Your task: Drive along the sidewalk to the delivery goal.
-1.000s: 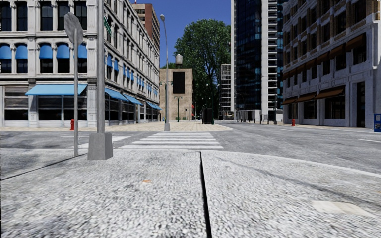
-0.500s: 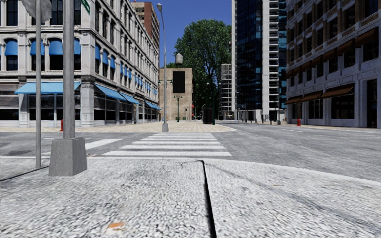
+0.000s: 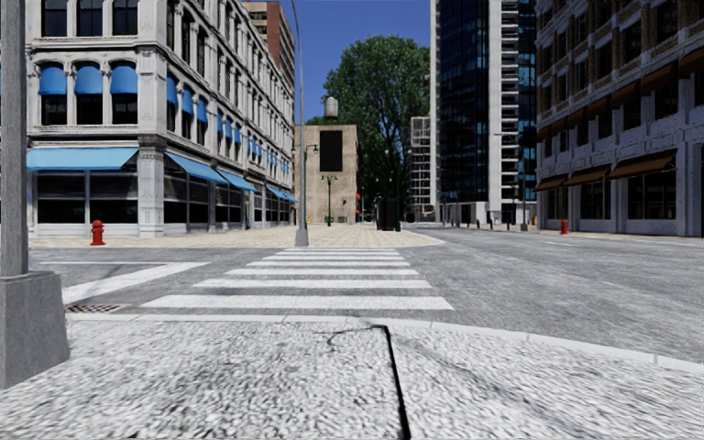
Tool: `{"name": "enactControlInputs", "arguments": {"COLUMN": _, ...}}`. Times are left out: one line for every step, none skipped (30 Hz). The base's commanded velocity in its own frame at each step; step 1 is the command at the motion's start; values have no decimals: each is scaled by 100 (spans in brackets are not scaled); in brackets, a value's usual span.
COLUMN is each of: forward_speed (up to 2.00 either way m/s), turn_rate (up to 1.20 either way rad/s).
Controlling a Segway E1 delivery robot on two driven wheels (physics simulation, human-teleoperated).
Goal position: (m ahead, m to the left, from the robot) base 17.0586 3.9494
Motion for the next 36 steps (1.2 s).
{"name": "enactControlInputs", "arguments": {"forward_speed": 200, "turn_rate": 7}}
{"name": "enactControlInputs", "arguments": {"forward_speed": 200, "turn_rate": 7}}
{"name": "enactControlInputs", "arguments": {"forward_speed": 200, "turn_rate": 0}}
{"name": "enactControlInputs", "arguments": {"forward_speed": 200, "turn_rate": 0}}
{"name": "enactControlInputs", "arguments": {"forward_speed": 200, "turn_rate": 0}}
{"name": "enactControlInputs", "arguments": {"forward_speed": 200, "turn_rate": 0}}
{"name": "enactControlInputs", "arguments": {"forward_speed": 200, "turn_rate": 0}}
{"name": "enactControlInputs", "arguments": {"forward_speed": 200, "turn_rate": 0}}
{"name": "enactControlInputs", "arguments": {"forward_speed": 200, "turn_rate": 0}}
{"name": "enactControlInputs", "arguments": {"forward_speed": 200, "turn_rate": 0}}
{"name": "enactControlInputs", "arguments": {"forward_speed": 200, "turn_rate": 0}}
{"name": "enactControlInputs", "arguments": {"forward_speed": 200, "turn_rate": 0}}
{"name": "enactControlInputs", "arguments": {"forward_speed": 200, "turn_rate": 0}}
{"name": "enactControlInputs", "arguments": {"forward_speed": 200, "turn_rate": 0}}
{"name": "enactControlInputs", "arguments": {"forward_speed": 200, "turn_rate": 0}}
{"name": "enactControlInputs", "arguments": {"forward_speed": 200, "turn_rate": 0}}
{"name": "enactControlInputs", "arguments": {"forward_speed": 200, "turn_rate": 0}}
{"name": "enactControlInputs", "arguments": {"forward_speed": 200, "turn_rate": 0}}
{"name": "enactControlInputs", "arguments": {"forward_speed": 200, "turn_rate": 0}}
{"name": "enactControlInputs", "arguments": {"forward_speed": 200, "turn_rate": 0}}
{"name": "enactControlInputs", "arguments": {"forward_speed": 200, "turn_rate": 4}}
{"name": "enactControlInputs", "arguments": {"forward_speed": 200, "turn_rate": 9}}
{"name": "enactControlInputs", "arguments": {"forward_speed": 200, "turn_rate": 9}}
{"name": "enactControlInputs", "arguments": {"forward_speed": 200, "turn_rate": 9}}
{"name": "enactControlInputs", "arguments": {"forward_speed": 200, "turn_rate": 9}}
{"name": "enactControlInputs", "arguments": {"forward_speed": 200, "turn_rate": 9}}
{"name": "enactControlInputs", "arguments": {"forward_speed": 200, "turn_rate": 9}}
{"name": "enactControlInputs", "arguments": {"forward_speed": 200, "turn_rate": 0}}
{"name": "enactControlInputs", "arguments": {"forward_speed": 200, "turn_rate": 0}}
{"name": "enactControlInputs", "arguments": {"forward_speed": 200, "turn_rate": 0}}
{"name": "enactControlInputs", "arguments": {"forward_speed": 200, "turn_rate": 0}}
{"name": "enactControlInputs", "arguments": {"forward_speed": 200, "turn_rate": 0}}
{"name": "enactControlInputs", "arguments": {"forward_speed": 200, "turn_rate": 0}}
{"name": "enactControlInputs", "arguments": {"forward_speed": 200, "turn_rate": 0}}
{"name": "enactControlInputs", "arguments": {"forward_speed": 200, "turn_rate": 0}}
{"name": "enactControlInputs", "arguments": {"forward_speed": 200, "turn_rate": 0}}
